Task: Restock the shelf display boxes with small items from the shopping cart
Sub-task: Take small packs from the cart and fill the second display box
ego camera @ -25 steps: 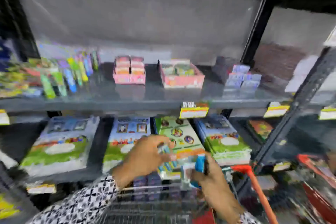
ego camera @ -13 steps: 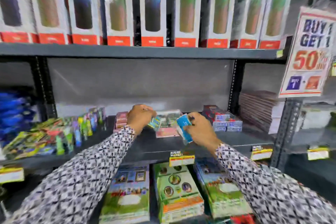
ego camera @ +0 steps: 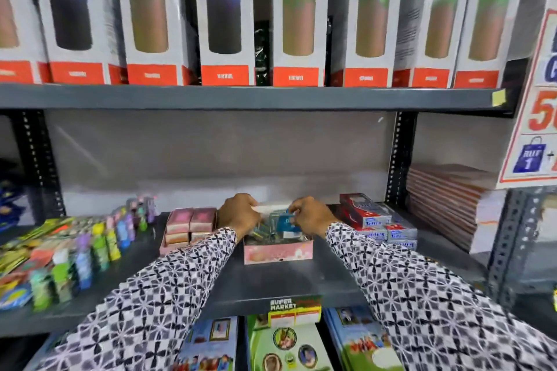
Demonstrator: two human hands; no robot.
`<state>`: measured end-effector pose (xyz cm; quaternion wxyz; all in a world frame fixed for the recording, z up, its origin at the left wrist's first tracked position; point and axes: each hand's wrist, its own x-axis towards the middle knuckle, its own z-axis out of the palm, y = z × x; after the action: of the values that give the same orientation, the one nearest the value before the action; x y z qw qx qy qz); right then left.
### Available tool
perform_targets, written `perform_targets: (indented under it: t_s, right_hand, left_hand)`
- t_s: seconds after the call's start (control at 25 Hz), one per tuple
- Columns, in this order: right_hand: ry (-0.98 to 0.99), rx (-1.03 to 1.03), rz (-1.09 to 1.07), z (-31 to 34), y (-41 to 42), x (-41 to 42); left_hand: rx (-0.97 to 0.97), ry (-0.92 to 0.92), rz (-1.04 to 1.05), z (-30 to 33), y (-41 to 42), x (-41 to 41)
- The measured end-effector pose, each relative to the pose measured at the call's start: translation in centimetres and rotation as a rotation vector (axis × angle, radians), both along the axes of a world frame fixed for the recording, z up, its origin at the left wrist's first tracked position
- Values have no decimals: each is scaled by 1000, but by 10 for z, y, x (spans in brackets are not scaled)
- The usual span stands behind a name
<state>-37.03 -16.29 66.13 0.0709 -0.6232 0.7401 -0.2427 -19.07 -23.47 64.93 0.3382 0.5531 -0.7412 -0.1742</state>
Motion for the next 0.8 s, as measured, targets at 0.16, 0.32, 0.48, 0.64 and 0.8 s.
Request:
perform_targets:
  t_s: [0.16, 0.32, 0.48, 0.64, 0.8]
  right_hand:
    - [230, 14, 68, -16, 0, -2]
    - [250, 88, 92, -16, 3, -2]
    - [133, 148, 22, -3, -7, 4]
    - [-84, -22, -2, -6, -8, -5]
    - [12, -184, 94, -8, 3, -3]
  left_hand:
    - [-123, -87, -163, -11, 1, 27]
    - [-116, -399, -335, -19, 9, 26]
    - [-78, -452, -410, -2, 6, 12]
    - [-28, -453, -317, 3, -1, 19]
    - [-65, -676, -224, 3, 0, 5]
